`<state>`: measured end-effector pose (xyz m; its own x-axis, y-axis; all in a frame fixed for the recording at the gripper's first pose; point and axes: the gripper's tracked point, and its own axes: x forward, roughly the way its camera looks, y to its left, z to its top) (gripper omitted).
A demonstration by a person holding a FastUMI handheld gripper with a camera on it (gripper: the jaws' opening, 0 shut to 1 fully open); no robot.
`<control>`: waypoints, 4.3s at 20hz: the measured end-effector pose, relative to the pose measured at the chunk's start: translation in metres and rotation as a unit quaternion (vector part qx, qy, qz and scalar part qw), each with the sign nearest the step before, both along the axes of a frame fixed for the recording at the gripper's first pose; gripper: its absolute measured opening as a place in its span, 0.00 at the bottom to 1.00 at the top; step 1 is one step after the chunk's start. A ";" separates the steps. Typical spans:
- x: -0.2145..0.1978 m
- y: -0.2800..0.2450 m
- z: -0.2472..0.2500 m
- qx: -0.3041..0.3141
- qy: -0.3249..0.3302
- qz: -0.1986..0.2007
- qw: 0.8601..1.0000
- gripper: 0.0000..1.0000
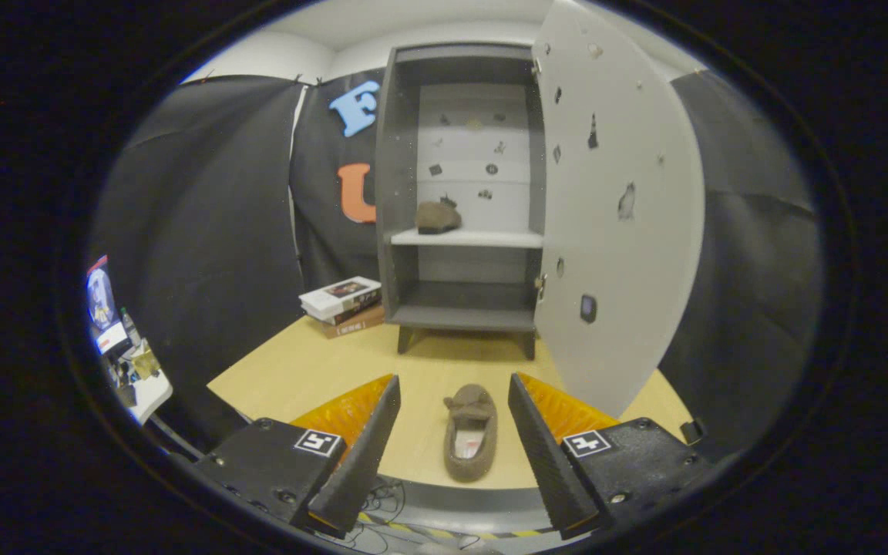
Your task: Open the shoe cabinet door, grab the shoes and put them into the shoe cabinet, then close the shoe cabinet door.
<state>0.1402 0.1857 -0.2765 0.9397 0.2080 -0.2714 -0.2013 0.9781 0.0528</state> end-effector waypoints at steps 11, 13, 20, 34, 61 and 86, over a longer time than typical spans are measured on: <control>0.125 0.018 -0.183 -0.021 0.170 -0.004 0.985 0.90; 0.148 0.024 -0.186 -0.019 0.172 0.001 0.985 0.90; 0.194 0.028 -0.198 -0.008 0.205 -0.002 0.979 0.88; 0.150 0.039 -0.151 0.006 0.209 0.029 0.977 0.07; 0.336 0.047 0.300 0.051 -0.114 -0.020 0.992 0.07; 0.532 0.028 0.197 0.056 0.147 -0.114 0.981 0.16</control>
